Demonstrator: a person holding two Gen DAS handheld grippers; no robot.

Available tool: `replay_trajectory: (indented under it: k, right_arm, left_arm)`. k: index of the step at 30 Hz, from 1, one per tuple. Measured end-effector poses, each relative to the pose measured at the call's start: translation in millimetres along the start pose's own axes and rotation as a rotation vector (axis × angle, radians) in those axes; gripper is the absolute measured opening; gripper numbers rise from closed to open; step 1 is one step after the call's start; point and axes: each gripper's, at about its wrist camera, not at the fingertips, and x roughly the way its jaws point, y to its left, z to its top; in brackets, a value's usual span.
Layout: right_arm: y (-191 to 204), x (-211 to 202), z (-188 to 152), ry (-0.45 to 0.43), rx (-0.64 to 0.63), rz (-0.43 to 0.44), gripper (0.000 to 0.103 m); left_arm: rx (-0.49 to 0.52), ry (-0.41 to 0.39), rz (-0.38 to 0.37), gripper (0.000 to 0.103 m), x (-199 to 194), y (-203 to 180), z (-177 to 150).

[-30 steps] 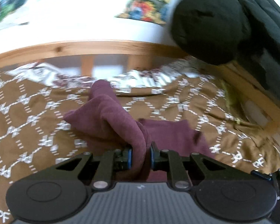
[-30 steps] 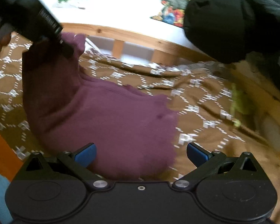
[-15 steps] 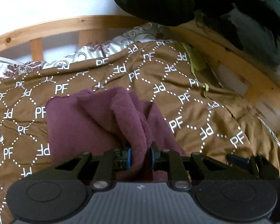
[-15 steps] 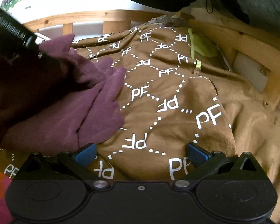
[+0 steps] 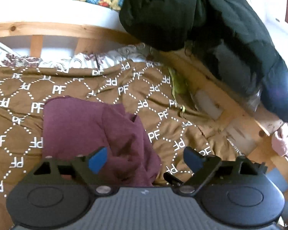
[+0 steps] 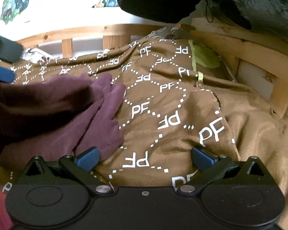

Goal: Fold small clothes

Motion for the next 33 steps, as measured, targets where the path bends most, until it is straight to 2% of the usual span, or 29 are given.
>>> replay_trajectory:
  k: [3, 6, 9, 11, 15, 20, 23, 25, 27, 29, 33]
  right_arm:
    - [1, -5, 0, -0.042, 0.003, -0.007, 0.102]
    - [3, -14, 0, -0.113, 0.006, 0.004, 0.102]
    - [3, -22, 3, -0.166, 0.020, 0.041, 0.102]
    - [4, -24, 7, -0.164, 0.026, 0.074, 0.102]
    - [3, -25, 19, -0.126, 0.046, 0.178, 0.102]
    - [8, -9, 55, -0.077, 0.147, 0.363, 0.103]
    - [22, 19, 78, 0.019, 0.181, 0.501, 0.102]
    - [34, 41, 86, 0.095, 0.207, 0.552, 0.102]
    - [43, 64, 91, 0.167, 0.225, 0.526, 0.102]
    - [48, 82, 96, 0.219, 0.246, 0.441, 0.098]
    - [45, 103, 100, 0.237, 0.330, 0.438, 0.088]
  left_arm:
    - [0.012, -0.027, 0.042, 0.101, -13, 5, -5]
    - [0.063, -0.057, 0.121, 0.102, -23, 14, -16]
    - [0.107, -0.024, 0.163, 0.102, -21, 23, -28]
    - [0.123, 0.026, 0.197, 0.102, -15, 31, -37]
    - [0.124, 0.093, 0.216, 0.102, -4, 49, -54]
    - [0.186, 0.084, 0.219, 0.102, 2, 56, -63]
    - [0.243, 0.057, 0.231, 0.102, 5, 54, -65]
    - [0.272, 0.040, 0.237, 0.102, 7, 52, -65]
    - [0.292, 0.040, 0.230, 0.102, 10, 50, -66]
    - [0.315, 0.047, 0.221, 0.102, 13, 48, -69]
    - [0.366, 0.045, 0.236, 0.101, 17, 43, -75]
